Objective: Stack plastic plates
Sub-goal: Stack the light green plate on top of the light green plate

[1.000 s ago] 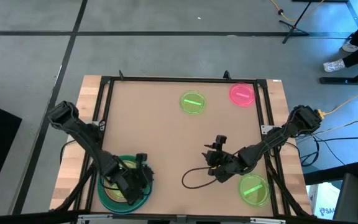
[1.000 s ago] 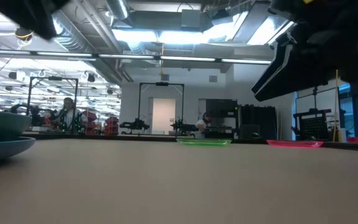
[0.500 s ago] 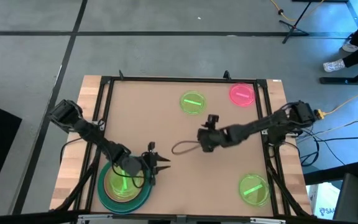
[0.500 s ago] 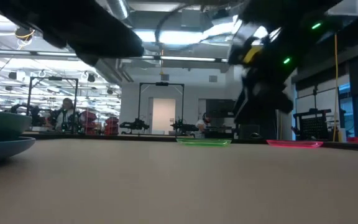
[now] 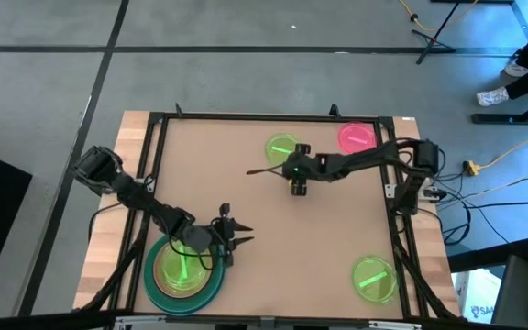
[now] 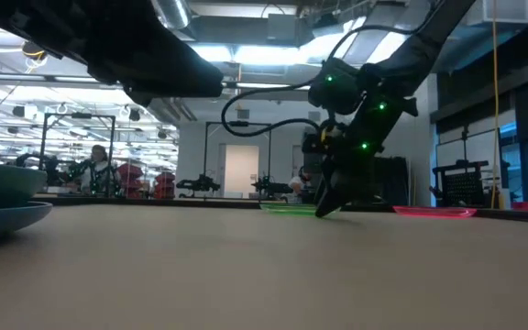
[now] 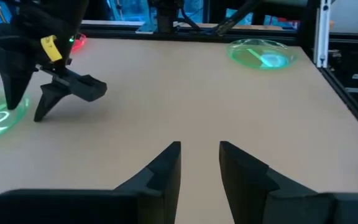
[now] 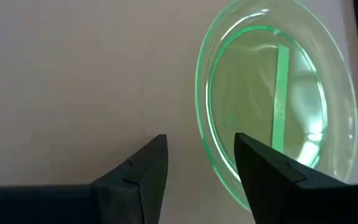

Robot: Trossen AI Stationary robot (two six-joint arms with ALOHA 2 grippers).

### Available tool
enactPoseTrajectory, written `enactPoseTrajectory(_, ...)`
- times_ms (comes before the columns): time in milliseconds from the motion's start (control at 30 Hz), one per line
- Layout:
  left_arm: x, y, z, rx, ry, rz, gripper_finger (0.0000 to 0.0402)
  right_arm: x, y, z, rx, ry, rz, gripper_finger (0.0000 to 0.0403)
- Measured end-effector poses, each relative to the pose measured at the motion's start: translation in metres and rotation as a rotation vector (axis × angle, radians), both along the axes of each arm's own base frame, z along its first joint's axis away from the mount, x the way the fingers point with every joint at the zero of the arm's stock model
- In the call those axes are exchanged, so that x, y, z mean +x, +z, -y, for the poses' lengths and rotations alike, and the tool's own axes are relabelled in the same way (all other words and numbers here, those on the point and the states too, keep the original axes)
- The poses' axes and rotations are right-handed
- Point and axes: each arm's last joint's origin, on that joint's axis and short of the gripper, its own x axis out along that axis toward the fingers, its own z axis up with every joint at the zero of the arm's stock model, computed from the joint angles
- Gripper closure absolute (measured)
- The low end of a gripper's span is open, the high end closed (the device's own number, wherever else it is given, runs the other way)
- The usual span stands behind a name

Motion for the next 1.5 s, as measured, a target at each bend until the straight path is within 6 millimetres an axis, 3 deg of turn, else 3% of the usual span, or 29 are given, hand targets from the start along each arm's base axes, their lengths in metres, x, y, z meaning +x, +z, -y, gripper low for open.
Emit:
enactPoseTrajectory(133,0.003,0.0,-0.006,0.017,0.017,-0.003,0.0299,-0.002,-0.002,0.013,0.049,-0.005,0.017,0.0237)
enactPoseTrajectory(267,0.007,0.0,-0.014,0.01,0.03,-0.007,0.0299,-0.003,-0.002,0.02,0.089,0.011,0.03,0.0285)
enactPoseTrajectory(533,0.014,0.001,-0.031,0.019,0.082,-0.002,0.0298,-0.001,-0.002,0.017,0.061,0.053,0.026,0.0391)
enactPoseTrajectory(667,0.014,-0.004,-0.035,0.043,0.083,-0.058,0.029,0.001,-0.002,0.007,0.029,0.062,0.014,0.0391)
enactPoseTrajectory(900,0.015,-0.006,-0.042,0.059,0.101,-0.076,0.0236,0.005,0.024,-0.03,0.009,0.158,0.081,0.04)
enactPoseTrajectory(1033,0.014,-0.005,-0.038,0.058,0.09,-0.072,0.0219,-0.003,0.043,-0.057,0.053,0.207,0.099,0.0401)
enactPoseTrajectory(1333,0.014,0.017,0.006,0.153,-0.058,-0.049,0.022,-0.035,0.08,-0.126,0.154,0.338,0.104,0.0402)
enactPoseTrajectory(1500,0.016,0.035,0.025,0.258,-0.058,-0.135,0.022,-0.05,0.092,-0.162,0.195,0.427,0.141,0.0402)
